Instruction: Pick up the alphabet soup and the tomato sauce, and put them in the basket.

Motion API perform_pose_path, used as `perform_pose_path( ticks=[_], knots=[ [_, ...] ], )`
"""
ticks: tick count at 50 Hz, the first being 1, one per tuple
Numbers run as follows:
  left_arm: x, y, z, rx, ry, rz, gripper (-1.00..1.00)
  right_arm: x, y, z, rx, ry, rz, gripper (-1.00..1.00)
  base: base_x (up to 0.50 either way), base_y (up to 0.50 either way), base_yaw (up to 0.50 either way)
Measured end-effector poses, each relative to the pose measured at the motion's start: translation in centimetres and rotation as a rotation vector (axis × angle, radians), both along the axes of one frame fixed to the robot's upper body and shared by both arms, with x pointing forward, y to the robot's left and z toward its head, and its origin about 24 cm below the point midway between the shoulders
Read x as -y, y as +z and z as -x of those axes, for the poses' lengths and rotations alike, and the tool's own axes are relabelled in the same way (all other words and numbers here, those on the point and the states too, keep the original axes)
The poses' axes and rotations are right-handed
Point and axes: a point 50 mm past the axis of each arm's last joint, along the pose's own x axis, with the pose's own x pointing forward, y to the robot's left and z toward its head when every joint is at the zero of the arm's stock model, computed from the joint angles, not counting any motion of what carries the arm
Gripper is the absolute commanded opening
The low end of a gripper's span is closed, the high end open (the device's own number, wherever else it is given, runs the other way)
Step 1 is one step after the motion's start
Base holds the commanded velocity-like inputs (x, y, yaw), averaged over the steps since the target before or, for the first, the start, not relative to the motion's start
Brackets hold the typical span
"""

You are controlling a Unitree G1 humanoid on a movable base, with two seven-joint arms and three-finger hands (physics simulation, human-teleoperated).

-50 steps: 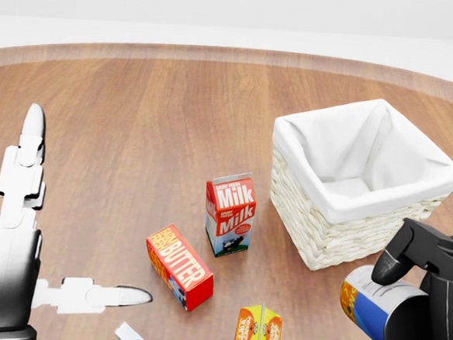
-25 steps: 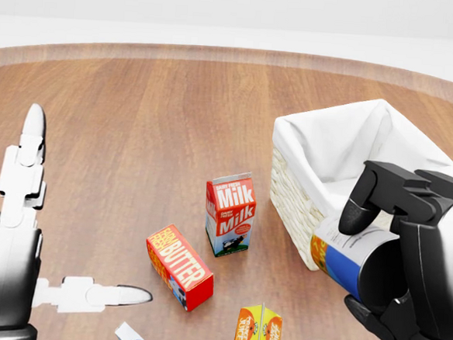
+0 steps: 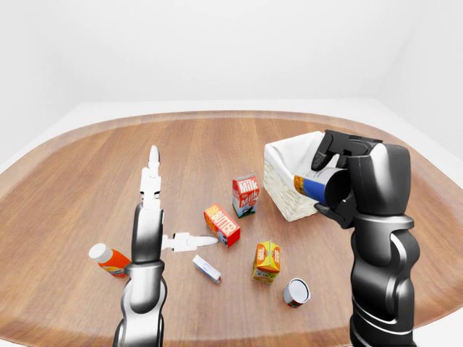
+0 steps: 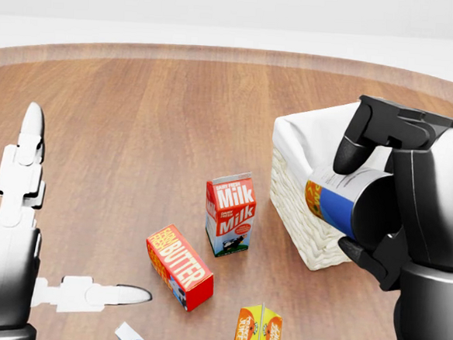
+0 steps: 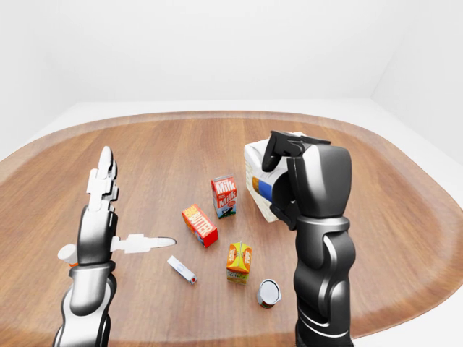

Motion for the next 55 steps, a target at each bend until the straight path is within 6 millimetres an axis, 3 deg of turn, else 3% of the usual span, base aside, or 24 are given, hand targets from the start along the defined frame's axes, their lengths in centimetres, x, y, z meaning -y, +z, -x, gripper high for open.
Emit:
perform_pose_path(
  ticks=[34,55],
  knots=[
    [0.1,-0.1,-0.1,-0.006,-0.004,-0.002,1.0,-1.3,1.2,-8.5,-0.047,-0.019,0.071,-1.0,0.0,0.0,0.0],
    [0.1,0.0,0.0,-0.002,-0.006,0.003,1.0,-1.1,-0.4,-13.9,-0.155,-0.081,0.078,-1.0,0.0,0.0,0.0]
  ],
)
